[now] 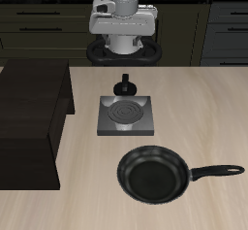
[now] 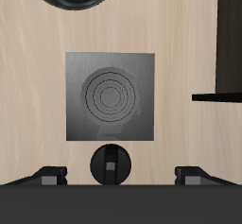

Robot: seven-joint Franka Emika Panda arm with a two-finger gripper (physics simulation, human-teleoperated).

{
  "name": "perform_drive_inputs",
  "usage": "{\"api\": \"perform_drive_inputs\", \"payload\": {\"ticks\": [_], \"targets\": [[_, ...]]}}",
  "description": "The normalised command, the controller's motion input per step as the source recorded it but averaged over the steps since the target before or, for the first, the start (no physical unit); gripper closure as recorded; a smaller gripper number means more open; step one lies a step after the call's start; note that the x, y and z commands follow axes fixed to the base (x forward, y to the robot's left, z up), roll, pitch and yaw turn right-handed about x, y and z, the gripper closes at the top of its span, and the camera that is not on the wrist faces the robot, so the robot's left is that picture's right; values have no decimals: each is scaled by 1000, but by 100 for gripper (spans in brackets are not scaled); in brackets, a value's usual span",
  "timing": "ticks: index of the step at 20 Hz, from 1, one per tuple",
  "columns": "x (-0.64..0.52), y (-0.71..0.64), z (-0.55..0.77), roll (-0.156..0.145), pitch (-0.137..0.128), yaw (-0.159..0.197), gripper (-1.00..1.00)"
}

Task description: Place the frypan on the flat stove and turn on the stove

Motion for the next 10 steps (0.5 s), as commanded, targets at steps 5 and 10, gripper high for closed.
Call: {"api": "perform_drive_inputs", "payload": {"ticks": [5, 10], "targets": [[-22, -12, -60, -22, 1, 4, -100], [-12, -28, -109, -1, 15, 16, -100]]}}
